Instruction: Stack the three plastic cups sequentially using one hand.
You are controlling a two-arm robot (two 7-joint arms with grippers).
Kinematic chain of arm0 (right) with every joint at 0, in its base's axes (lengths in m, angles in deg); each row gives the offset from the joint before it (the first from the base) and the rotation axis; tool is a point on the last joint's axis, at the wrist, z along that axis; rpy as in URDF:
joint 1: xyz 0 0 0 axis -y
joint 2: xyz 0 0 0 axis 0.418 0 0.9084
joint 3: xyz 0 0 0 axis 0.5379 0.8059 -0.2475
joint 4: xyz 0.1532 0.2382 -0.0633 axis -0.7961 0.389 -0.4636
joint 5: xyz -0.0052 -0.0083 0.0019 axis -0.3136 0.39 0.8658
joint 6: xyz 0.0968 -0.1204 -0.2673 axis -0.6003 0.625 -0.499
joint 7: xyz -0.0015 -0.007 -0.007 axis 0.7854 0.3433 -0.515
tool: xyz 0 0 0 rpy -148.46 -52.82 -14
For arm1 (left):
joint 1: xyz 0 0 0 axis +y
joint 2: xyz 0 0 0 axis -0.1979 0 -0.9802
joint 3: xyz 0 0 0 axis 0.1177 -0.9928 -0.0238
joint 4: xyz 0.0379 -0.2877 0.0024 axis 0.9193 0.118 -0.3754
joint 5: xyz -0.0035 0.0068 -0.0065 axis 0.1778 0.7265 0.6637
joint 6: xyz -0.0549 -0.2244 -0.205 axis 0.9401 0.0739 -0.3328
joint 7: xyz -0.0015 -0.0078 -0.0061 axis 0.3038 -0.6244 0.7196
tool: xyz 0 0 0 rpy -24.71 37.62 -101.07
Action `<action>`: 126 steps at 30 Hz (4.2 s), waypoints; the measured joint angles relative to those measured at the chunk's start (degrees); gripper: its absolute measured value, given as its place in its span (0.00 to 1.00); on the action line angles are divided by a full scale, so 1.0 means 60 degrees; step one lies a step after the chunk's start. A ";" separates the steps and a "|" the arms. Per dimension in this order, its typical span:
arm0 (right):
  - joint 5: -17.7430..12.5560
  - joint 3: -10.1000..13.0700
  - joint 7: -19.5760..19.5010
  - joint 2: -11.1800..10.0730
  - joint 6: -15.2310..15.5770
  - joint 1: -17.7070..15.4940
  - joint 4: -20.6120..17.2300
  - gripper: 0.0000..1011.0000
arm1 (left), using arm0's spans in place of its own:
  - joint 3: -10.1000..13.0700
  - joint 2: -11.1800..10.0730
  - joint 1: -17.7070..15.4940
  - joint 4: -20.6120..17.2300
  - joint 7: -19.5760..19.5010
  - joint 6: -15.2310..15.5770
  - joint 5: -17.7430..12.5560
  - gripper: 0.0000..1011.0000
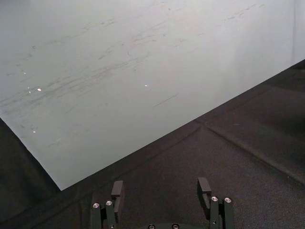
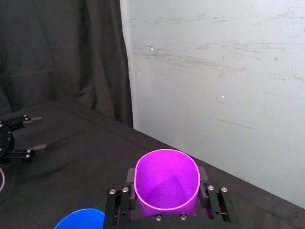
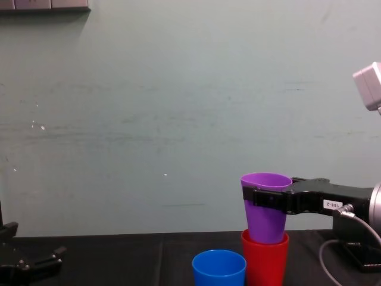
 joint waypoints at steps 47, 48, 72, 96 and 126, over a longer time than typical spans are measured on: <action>0.0528 -0.0041 0.0436 0.0490 -0.1007 0.0140 0.1608 0.72 | 0.0001 0.0000 0.0000 0.0000 0.0000 0.0000 -0.0001 0.99; 0.0544 -0.0044 0.0436 0.0492 -0.1013 0.0133 0.1618 0.72 | 0.0000 0.0000 0.0000 0.0000 0.0000 0.0000 0.0000 0.99; 0.0657 -0.0016 0.0455 0.0527 -0.1070 0.0098 0.1718 0.72 | 0.0000 0.0000 0.0000 0.0000 0.0000 0.0000 0.0000 0.99; 0.0598 0.0138 0.0400 0.0284 -0.0881 -0.0202 0.0880 0.99 | 0.0001 0.0000 0.0000 0.0000 0.0000 0.0000 0.0000 0.99; -0.0093 0.0620 0.0098 -0.1902 -0.0317 -0.3657 -0.4093 0.99 | 0.0001 0.0000 -0.0001 0.0000 0.0000 0.0000 0.0000 0.99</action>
